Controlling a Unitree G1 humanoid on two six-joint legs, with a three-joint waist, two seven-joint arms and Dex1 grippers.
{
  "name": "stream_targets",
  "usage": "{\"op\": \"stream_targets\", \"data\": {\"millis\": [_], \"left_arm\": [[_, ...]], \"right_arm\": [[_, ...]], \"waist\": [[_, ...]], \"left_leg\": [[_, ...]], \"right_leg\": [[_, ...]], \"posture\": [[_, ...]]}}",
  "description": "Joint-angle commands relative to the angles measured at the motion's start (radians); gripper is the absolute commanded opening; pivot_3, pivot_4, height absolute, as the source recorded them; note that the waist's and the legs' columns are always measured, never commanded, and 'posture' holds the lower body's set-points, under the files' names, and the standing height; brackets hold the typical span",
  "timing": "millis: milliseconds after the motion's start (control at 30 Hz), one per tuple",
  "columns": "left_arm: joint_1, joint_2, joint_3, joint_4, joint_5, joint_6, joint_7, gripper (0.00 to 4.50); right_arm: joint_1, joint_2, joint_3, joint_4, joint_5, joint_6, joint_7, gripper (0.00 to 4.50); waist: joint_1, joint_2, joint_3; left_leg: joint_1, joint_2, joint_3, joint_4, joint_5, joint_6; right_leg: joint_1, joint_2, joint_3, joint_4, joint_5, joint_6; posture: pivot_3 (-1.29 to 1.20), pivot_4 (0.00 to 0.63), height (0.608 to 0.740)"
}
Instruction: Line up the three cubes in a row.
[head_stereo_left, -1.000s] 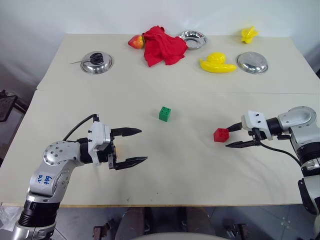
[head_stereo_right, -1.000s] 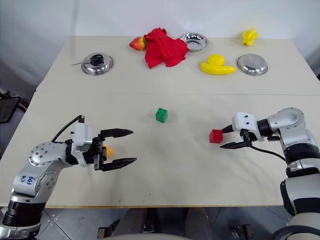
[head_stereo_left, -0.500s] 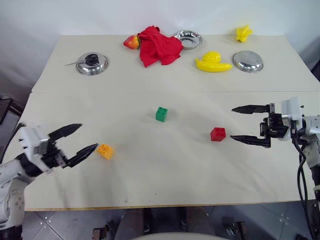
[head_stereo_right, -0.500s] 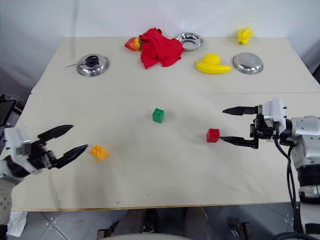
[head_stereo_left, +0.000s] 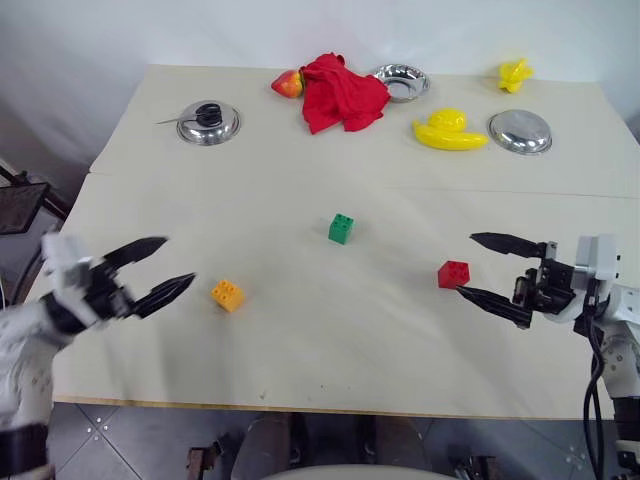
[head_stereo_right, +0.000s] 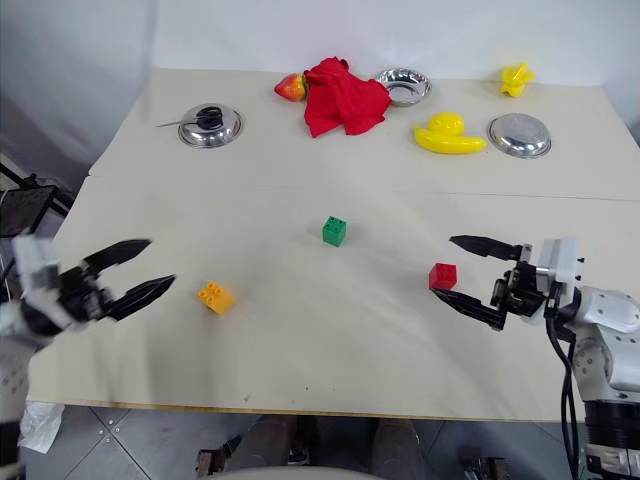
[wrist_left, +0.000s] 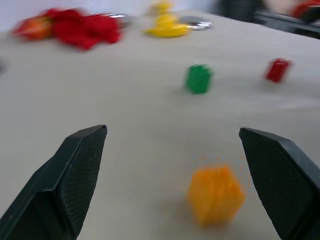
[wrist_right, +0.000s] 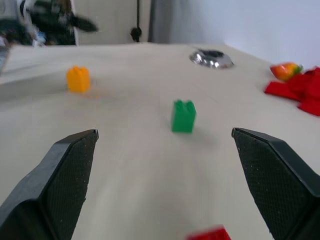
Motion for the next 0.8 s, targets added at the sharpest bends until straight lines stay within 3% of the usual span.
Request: {"op": "stream_targets", "data": {"millis": [33, 100, 233, 467, 800], "left_arm": [[-0.323, -0.029, -0.247, 0.142, 0.116, -0.019, -0.108, 4.50], [-0.433, -0.057, -0.319, 0.225, 0.159, -0.044, -0.147, 4.50], [-0.705, -0.193, -0.474, 0.572, 0.319, -0.211, -0.208, 4.50], [-1.013, -0.362, -0.552, 1.159, 0.519, -0.525, -0.183, 4.50], [-1.102, -0.471, -0.549, 1.354, 0.649, -0.618, -0.121, 4.50]], "right_arm": [[0.066, -0.042, -0.110, 0.005, -0.025, -0.046, 0.010, 4.49], [0.089, -0.048, -0.143, 0.015, -0.033, -0.058, 0.011, 4.49], [0.194, -0.051, -0.226, 0.019, -0.050, -0.070, 0.007, 4.49], [0.309, -0.012, -0.273, -0.150, -0.028, -0.015, -0.081, 4.49], [0.429, 0.047, -0.310, -0.335, 0.000, 0.039, -0.178, 4.49]], "waist": [[0.001, 0.000, 0.000], [0.004, -0.001, 0.000], [-0.004, -0.001, 0.000], [-0.011, -0.006, 0.003], [0.002, -0.010, 0.006]], "left_leg": [[0.000, 0.000, 0.000, 0.000, 0.000, 0.000], [0.000, -0.002, 0.000, 0.000, 0.001, 0.001], [0.000, -0.006, 0.002, -0.002, 0.001, 0.001], [-0.001, 0.000, 0.003, -0.002, 0.000, 0.000], [-0.003, 0.001, 0.001, 0.000, 0.000, 0.000]], "right_leg": [[0.000, 0.001, 0.000, 0.000, 0.000, 0.000], [0.002, 0.002, -0.001, 0.000, 0.000, 0.000], [0.003, 0.005, -0.001, -0.006, 0.001, 0.002], [0.002, 0.011, 0.000, -0.011, 0.002, 0.003], [0.002, 0.012, 0.000, -0.011, 0.002, 0.003]], "posture": [[0.00, 0.150, 0.740], [0.00, 0.150, 0.740], [0.00, 0.150, 0.740], [0.00, 0.150, 0.740], [0.00, 0.150, 0.740]]}}
